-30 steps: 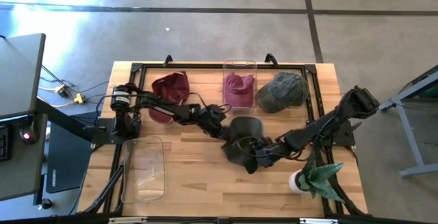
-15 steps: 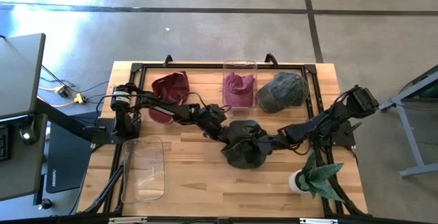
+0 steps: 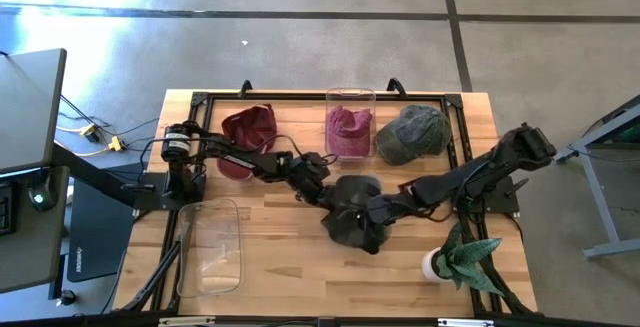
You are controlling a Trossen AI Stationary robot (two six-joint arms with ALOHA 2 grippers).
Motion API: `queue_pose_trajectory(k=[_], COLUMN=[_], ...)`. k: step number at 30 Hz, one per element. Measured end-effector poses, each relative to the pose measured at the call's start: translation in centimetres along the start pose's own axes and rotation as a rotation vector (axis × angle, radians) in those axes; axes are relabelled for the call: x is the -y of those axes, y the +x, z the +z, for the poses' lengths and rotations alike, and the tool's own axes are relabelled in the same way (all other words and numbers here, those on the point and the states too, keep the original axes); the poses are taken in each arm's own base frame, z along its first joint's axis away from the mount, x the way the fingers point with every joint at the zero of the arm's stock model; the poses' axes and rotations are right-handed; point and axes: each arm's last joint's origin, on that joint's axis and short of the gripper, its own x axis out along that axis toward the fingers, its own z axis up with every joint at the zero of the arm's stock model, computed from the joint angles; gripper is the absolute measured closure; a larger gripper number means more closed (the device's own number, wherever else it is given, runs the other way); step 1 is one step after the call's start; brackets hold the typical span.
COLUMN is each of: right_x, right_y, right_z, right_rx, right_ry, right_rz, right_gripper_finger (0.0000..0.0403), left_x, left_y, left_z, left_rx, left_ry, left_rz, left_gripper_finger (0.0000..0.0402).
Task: Pick & Place hat
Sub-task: Put the left black cap into the bottom transparent bin
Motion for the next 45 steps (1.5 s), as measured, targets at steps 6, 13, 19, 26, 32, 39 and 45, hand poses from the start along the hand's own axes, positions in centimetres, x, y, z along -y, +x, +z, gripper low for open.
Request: queue_pose_trajectory(k=[6,13,19,26,32,39,45], right_x=[0.4,-0.5,0.2,1.8,2.4,3.4,3.0], right_y=[1.0,-0.2,1.3,3.2,4.3,6.2,5.7], right_z=[0.4,2.0,0.9,-1.5,-1.9,-2.9,-3.2], right_rx=[-0.127,-0.153,-0.118,-0.119,-0.098,-0.104,-0.031], right_ry=[-0.091,-0.112,-0.166,-0.155,-0.153,-0.104,-0.057], right_rz=[0.057,0.0,0.094,0.008,-0.04,-0.16,-0.322], right_gripper_finger=[0.0403,0.0403,0.0403,0.0403,0.0403,0.0403,0.0403], left_x=[0.0,-0.1,0.0,0.0,0.1,0.7,0.6], left_y=[0.0,0.0,0.0,0.0,0.0,0.0,-0.1], left_z=[0.0,-0.1,-0.1,-0.2,-0.1,0.0,-0.1], left_rx=[0.001,-0.01,-0.023,-0.048,-0.047,-0.06,-0.069], left_ry=[-0.003,-0.011,-0.005,0.0,0.008,0.028,0.019], left_rz=[0.0,0.014,-0.004,-0.014,-0.023,-0.092,-0.084], left_gripper_finger=[0.0401,0.0401,0.0401,0.0401,0.0401,0.0401,0.0401])
